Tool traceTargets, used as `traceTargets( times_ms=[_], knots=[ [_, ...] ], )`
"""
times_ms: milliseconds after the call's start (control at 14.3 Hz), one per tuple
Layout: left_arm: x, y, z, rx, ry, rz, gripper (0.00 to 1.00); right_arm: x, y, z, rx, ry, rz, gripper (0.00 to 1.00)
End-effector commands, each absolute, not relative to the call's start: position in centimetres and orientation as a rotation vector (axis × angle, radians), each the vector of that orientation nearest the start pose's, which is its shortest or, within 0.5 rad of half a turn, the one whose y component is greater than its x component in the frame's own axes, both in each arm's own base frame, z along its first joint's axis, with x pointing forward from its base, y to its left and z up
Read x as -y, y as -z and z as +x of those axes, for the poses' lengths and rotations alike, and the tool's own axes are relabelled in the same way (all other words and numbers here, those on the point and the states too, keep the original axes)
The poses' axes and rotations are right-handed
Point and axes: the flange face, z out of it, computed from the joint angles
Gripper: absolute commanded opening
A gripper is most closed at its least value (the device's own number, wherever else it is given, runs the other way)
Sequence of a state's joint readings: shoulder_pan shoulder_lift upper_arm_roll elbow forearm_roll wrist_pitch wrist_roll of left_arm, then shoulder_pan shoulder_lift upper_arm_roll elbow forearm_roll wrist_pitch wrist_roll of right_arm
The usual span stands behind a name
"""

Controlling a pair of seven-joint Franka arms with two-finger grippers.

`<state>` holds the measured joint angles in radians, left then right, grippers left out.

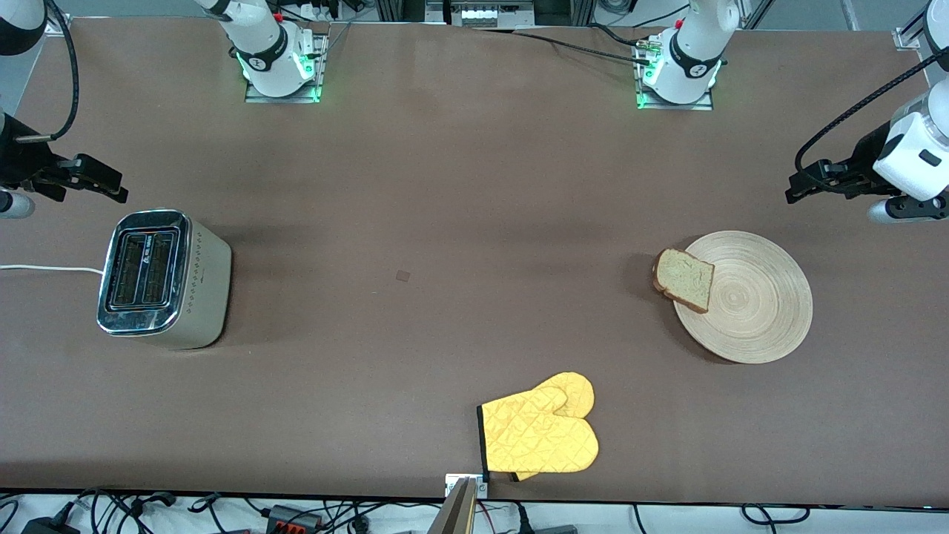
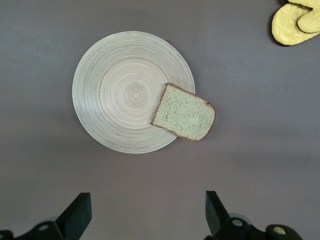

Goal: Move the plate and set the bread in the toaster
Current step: 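Reach the left gripper toward the wooden plate rim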

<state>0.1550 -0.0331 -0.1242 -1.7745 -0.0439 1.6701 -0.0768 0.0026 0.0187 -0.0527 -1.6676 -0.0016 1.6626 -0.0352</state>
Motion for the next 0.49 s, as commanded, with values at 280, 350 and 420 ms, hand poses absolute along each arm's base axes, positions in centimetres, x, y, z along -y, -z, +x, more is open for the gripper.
traceTargets(
  times_ms=[280, 350, 420],
  knots=[
    [-1.2, -55.9, 55.7, 0.178, -0.118, -3.164, 1.0, 2.8, -57.8, 55.8, -0.009, -0.027, -3.147, 1.0],
    [-1.5, -55.8, 56.2, 0.18, -0.147, -3.166, 1.0, 2.8, -57.8, 55.8, -0.009, -0.034, -3.146, 1.0],
    [-1.6, -56.1, 56.6, 0.179, -0.179, -3.174, 1.0, 2.8, -57.8, 55.7, -0.009, -0.037, -3.146, 1.0]
  ],
)
